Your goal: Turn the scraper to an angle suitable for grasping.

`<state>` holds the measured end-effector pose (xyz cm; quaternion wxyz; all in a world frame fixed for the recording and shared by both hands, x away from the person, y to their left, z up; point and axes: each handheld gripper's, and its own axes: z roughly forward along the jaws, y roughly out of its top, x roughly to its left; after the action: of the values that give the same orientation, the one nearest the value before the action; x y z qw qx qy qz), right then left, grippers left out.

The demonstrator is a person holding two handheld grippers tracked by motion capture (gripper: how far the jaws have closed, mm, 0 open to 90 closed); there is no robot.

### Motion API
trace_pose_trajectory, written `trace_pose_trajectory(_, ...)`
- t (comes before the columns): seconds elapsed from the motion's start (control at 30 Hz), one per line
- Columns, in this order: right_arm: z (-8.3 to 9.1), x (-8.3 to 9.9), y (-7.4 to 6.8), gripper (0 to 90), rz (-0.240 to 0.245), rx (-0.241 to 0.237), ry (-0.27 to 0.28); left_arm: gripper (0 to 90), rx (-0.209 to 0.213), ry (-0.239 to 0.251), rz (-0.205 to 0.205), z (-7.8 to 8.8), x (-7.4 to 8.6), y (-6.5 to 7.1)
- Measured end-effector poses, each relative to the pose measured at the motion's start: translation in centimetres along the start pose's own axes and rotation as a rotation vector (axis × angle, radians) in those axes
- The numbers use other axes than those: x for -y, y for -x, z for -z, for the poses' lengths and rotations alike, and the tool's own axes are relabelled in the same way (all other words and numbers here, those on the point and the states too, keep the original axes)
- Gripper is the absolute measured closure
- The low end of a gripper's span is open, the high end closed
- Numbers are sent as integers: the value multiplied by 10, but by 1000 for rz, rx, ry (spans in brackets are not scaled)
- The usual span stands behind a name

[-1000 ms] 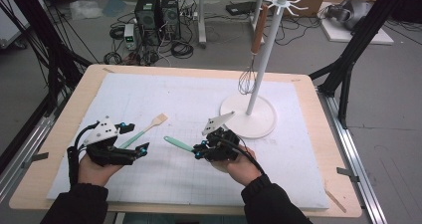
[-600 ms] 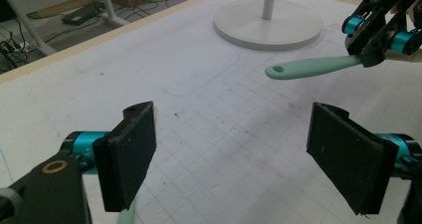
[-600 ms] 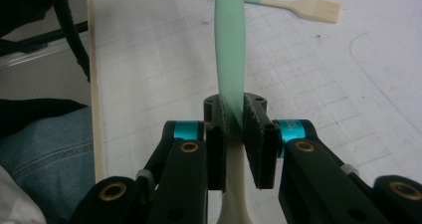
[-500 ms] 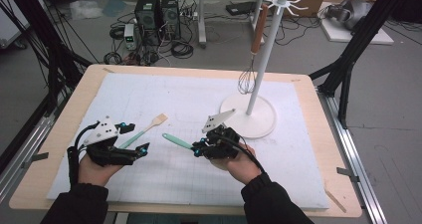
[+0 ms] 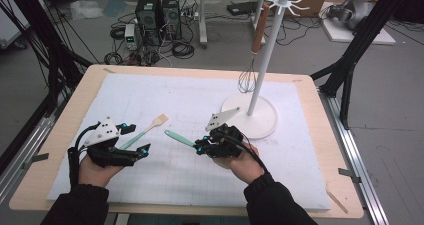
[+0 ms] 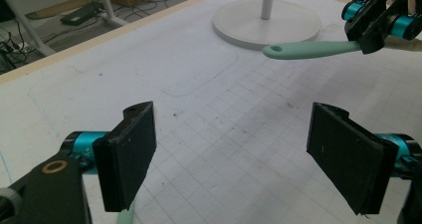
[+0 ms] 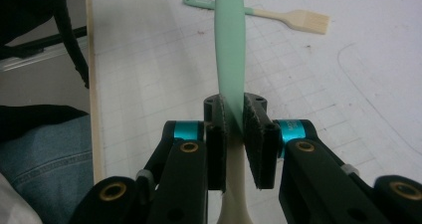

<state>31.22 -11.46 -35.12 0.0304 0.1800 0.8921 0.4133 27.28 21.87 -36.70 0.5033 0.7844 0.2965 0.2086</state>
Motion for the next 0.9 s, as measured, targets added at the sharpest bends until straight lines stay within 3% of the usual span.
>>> trace_pose_trajectory(0.9, 6, 1, 3, 803, -2, -29, 4, 200, 61, -6, -8, -7, -2, 8)
